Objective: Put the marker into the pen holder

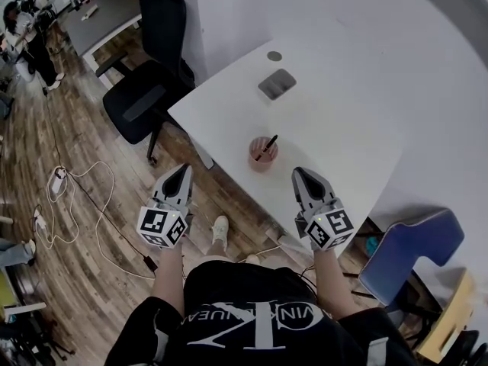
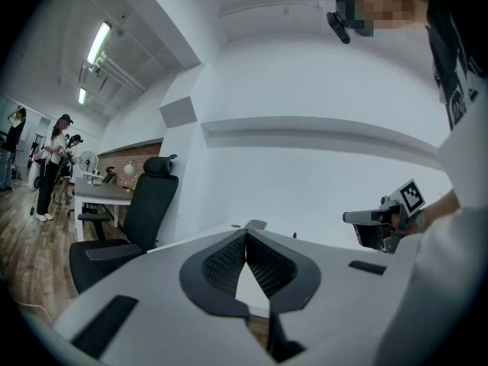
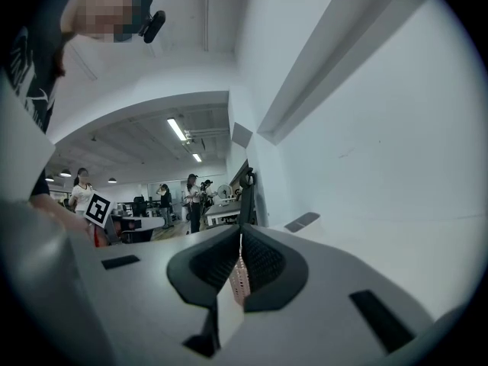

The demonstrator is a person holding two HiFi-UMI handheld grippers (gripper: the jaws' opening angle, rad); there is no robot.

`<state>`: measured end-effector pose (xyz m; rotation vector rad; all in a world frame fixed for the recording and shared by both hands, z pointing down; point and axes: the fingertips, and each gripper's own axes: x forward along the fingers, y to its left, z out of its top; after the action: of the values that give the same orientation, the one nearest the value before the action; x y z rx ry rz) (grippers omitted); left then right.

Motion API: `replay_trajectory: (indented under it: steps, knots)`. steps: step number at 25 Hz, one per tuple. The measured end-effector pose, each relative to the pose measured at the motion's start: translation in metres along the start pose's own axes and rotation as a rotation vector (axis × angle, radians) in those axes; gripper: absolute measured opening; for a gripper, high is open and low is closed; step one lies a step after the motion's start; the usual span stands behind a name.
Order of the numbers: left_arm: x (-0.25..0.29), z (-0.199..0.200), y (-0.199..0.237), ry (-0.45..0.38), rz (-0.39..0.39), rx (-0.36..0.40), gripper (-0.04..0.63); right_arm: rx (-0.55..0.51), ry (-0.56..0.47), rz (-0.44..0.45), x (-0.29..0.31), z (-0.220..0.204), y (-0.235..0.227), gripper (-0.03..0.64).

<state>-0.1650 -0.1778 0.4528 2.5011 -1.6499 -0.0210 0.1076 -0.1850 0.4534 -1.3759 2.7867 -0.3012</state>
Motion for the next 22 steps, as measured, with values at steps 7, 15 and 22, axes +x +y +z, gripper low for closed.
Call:
replay_trajectory:
  steps: [7, 15, 22]
  knots:
    - [-0.019, 0.009, 0.003, -0.022, 0.033, 0.014, 0.017, -0.004, -0.005, 0.018, -0.002, 0.003, 0.007, 0.028]
    - [-0.037, 0.017, 0.001, -0.045, 0.055, 0.02, 0.017, -0.014, -0.007, 0.038, -0.007, 0.006, 0.018, 0.028]
    - [-0.044, 0.021, -0.001, -0.059, 0.069, 0.033, 0.016, -0.017, -0.012, 0.048, -0.009, 0.005, 0.019, 0.028]
